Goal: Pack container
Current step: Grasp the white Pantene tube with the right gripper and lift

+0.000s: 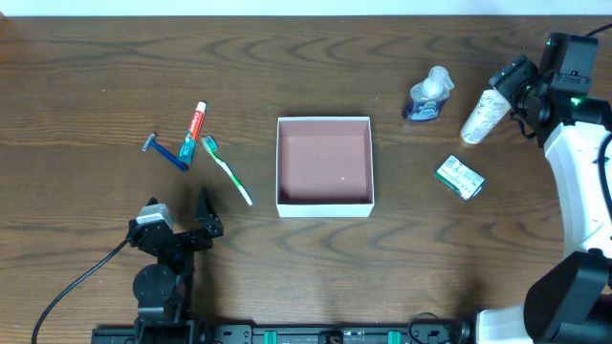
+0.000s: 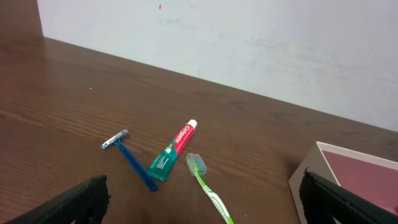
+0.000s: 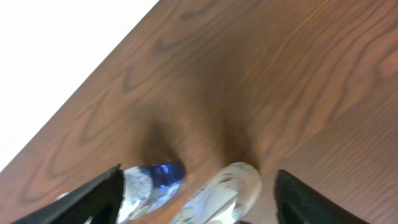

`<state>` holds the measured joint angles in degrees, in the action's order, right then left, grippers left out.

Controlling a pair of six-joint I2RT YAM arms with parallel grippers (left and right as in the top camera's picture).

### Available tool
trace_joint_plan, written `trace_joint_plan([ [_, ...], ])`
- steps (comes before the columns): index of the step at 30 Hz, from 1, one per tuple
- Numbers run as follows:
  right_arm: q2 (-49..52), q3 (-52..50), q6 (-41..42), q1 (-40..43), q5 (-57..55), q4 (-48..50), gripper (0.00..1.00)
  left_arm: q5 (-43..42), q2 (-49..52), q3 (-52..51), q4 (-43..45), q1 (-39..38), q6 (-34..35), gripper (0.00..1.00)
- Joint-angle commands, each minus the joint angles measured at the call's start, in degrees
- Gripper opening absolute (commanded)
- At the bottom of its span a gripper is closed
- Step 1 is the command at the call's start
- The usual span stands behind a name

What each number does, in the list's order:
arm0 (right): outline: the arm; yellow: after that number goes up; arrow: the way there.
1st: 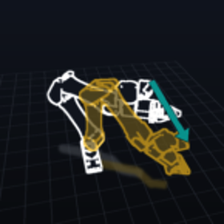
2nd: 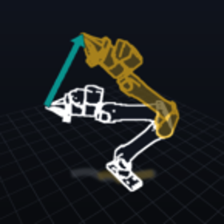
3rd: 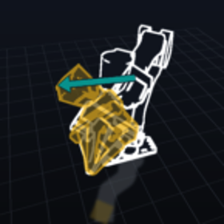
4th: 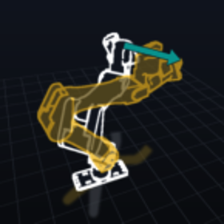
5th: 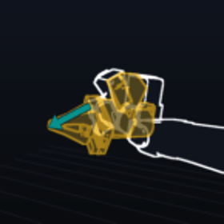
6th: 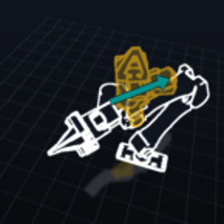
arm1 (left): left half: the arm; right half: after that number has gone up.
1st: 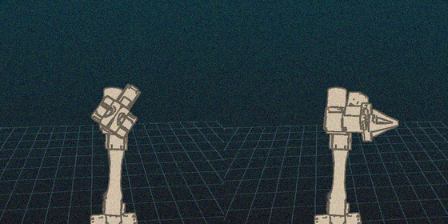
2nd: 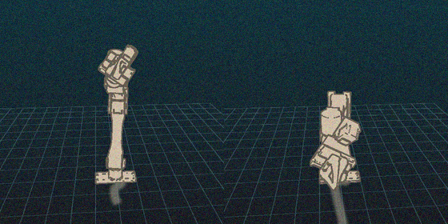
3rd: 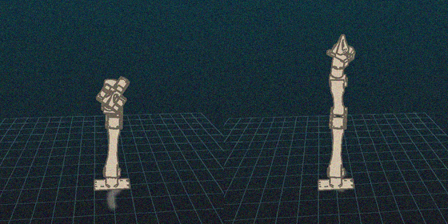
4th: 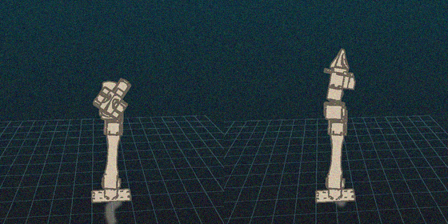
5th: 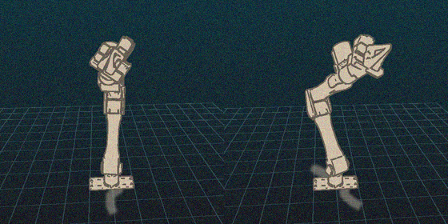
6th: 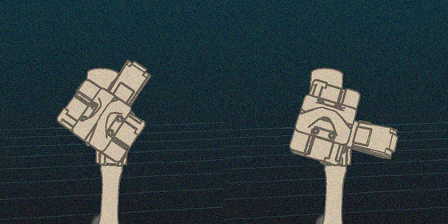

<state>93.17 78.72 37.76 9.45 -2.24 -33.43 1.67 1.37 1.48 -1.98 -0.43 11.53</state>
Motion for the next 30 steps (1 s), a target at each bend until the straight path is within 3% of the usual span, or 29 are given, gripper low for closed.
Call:
trace_joint_plan([
  [1, -0.3, 1.1, 1.2, 0.2, 4.3, -0.4, 0.7, 0.5, 0.0, -1.2, -2.1, 0.0, -1.2, 0.98],
  [13, -0.3, 1.1, 1.4, 0.2, 6.1, -6.8, 0.58, 0.5, 0.0, -1.2, -2.1, 0.0, -1.2, 0.98],
  [17, -0.3, 1.1, 0.9, 0.2, 6.1, -6.8, 0.4, 0.5, 0.0, -1.2, -2.1, 0.0, -1.2, 0.98],
  [23, -0.3, 1.1, -3.8, 0.2, 4.9, -6.4, 0.04, 0.5, 0.0, -1.2, -2.1, 0.0, -1.2, 0.98],
  [30, -0.5, 1.2, -11.9, 0.8, 0.7, -5.8, 0.01, 0.5, 0.0, -1.2, -2.1, 0.0, -1.2, 0.98],
])
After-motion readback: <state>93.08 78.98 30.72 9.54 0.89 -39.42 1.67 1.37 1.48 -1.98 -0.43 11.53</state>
